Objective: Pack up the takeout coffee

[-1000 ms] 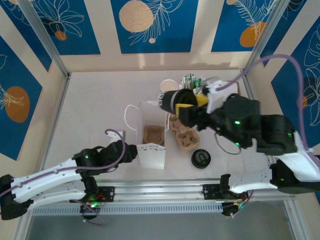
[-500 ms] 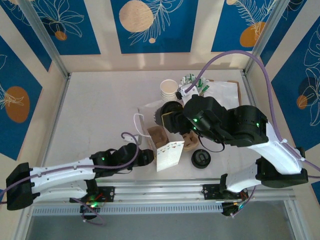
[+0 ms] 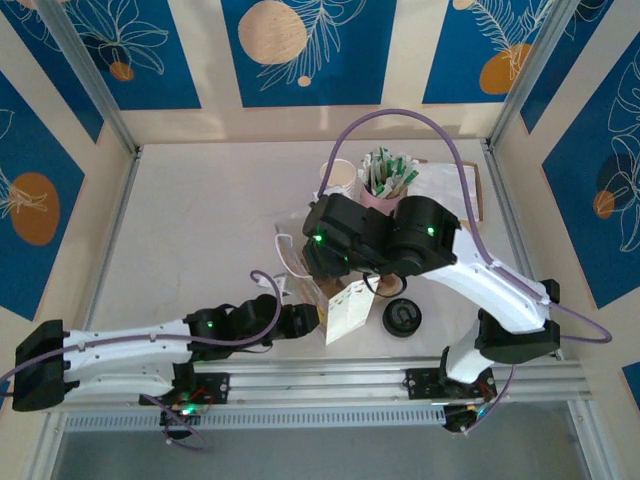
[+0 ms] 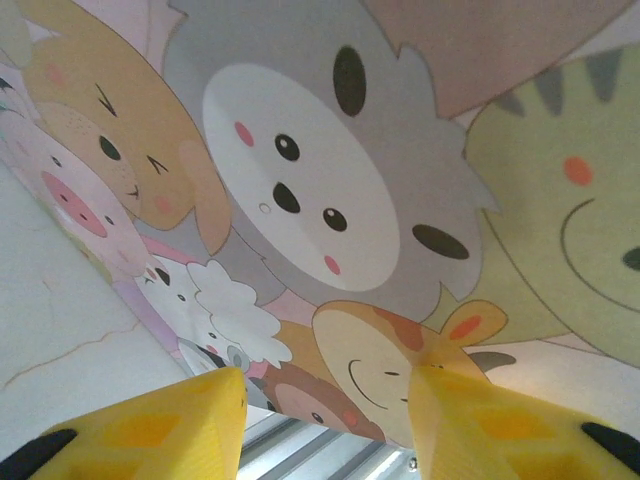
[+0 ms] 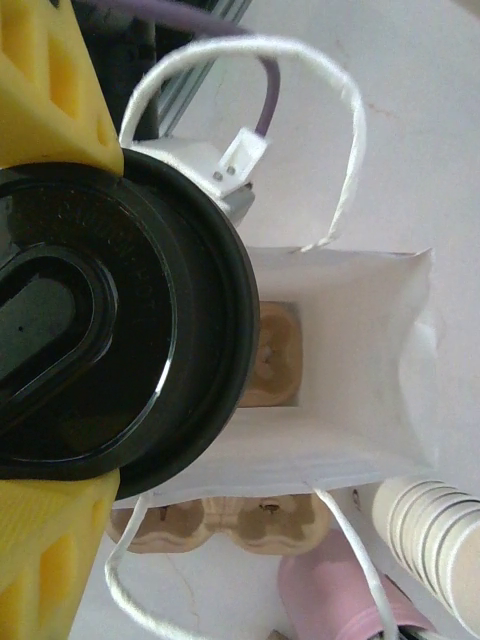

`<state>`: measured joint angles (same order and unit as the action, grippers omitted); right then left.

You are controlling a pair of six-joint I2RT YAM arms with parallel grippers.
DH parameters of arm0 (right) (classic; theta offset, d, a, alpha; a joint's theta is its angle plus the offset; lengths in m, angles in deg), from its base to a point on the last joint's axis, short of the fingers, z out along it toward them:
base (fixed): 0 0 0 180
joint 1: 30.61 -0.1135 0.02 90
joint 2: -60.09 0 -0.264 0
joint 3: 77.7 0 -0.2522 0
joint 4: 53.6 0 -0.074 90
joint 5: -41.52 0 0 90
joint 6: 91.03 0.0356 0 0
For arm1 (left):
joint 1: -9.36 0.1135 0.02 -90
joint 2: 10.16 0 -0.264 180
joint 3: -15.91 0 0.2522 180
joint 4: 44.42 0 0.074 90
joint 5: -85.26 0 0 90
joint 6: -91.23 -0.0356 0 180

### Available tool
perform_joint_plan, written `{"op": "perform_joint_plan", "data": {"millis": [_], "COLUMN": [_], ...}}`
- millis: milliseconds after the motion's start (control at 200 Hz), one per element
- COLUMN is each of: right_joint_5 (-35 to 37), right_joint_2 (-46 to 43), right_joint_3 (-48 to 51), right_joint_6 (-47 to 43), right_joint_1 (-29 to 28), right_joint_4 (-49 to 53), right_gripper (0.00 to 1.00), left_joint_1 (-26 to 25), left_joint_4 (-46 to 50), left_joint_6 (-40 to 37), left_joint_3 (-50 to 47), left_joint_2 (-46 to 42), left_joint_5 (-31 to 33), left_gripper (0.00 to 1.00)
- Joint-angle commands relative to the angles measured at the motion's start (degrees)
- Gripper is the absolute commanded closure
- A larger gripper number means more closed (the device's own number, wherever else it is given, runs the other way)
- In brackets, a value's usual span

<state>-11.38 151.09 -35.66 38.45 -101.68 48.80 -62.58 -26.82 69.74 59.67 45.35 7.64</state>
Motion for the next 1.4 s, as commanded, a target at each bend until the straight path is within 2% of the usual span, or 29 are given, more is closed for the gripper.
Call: {"op": "perform_joint_plan", "data": {"millis": [0, 280, 505, 670, 780, 925, 1115, 1396], "right_joint_5": [-3.82, -6.9, -10.1, -12.31, -12.24, -11.96, -12.6, -12.82], "right_joint_2": [1.28, 3.56, 3.14, 2.05, 2.12, 1.88, 1.46, 0.23], "right_joint_3": [-1.75, 1.35, 7.04, 11.48, 13.02, 15.02, 18.34, 23.16], "right_joint_6": [-0.24, -1.93, -3.19, -3.93, -4.15, -3.63, -2.97, -2.65], "right_joint_1": [1.7, 4.13, 7.09, 8.12, 8.44, 8.75, 9.2, 9.55], "right_joint_4": [3.17, 2.35, -1.64, -5.37, -5.91, -6.18, -7.72, -9.82], "right_gripper": [0.68, 0.68, 0.68, 0.68, 0.68, 0.68, 0.68, 0.68], "left_joint_1": [-0.65, -0.6, -0.4, 0.68, 3.15, 9.8, 22.42, 36.9], "left_joint_4": [3.67, 16.75, 30.25, 40.91, 42.01, 45.24, 45.98, 40.75], "left_joint_6": [-1.01, -8.34, -16.6, -16.69, -19.65, -23.59, -30.68, -36.35], "left_joint_3": [-0.74, 3.75, 11.01, 16.83, 18.79, 23.44, 29.69, 38.14], "left_joint_2": [-3.72, -9.63, -12.81, -14.64, -16.12, -15.3, -13.01, -3.38], "left_joint_5": [3.64, 7.7, 15.63, 22.56, 22.02, 17.55, 8.42, -12.5], "left_gripper": [0.54, 0.51, 0.49, 0.49, 0.49, 0.49, 0.48, 0.44]}}
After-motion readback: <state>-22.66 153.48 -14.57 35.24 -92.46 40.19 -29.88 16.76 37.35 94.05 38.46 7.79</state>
